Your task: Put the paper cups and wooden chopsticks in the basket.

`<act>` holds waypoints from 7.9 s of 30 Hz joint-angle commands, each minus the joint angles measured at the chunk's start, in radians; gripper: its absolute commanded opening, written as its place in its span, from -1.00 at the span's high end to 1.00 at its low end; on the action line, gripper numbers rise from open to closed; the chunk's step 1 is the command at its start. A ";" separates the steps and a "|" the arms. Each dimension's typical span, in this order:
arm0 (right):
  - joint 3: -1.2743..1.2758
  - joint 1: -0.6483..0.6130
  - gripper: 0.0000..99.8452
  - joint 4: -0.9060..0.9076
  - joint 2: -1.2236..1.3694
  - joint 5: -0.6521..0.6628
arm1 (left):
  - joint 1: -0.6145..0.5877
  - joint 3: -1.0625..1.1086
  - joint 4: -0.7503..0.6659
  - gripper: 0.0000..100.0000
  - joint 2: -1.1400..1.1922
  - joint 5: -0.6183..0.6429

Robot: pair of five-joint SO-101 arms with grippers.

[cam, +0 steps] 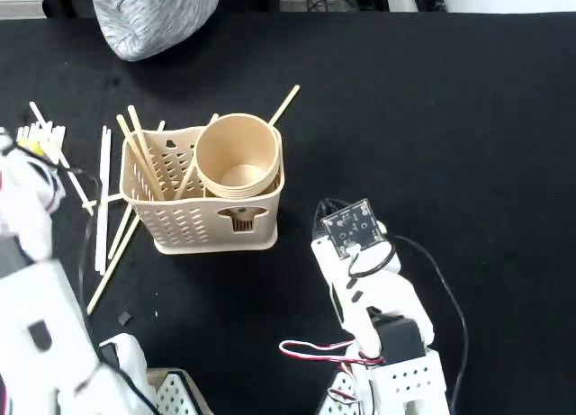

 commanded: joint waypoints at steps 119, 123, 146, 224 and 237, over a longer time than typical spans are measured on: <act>-0.002 0.012 0.97 -0.003 -0.088 0.012 | -0.039 -2.029 0.747 0.93 2.093 -0.511; -0.002 0.012 0.97 -0.003 -0.088 0.012 | -0.041 -2.029 0.747 0.93 2.096 -0.509; -0.002 0.012 0.97 -0.003 -0.088 0.012 | -0.048 -2.018 0.713 0.93 2.197 -0.506; -0.004 0.012 0.97 -0.003 -0.088 0.014 | 0.489 0.090 -0.635 0.94 -0.311 0.046; -0.005 0.014 0.97 -0.003 -0.088 0.014 | 0.513 0.349 -0.707 0.93 -0.311 0.046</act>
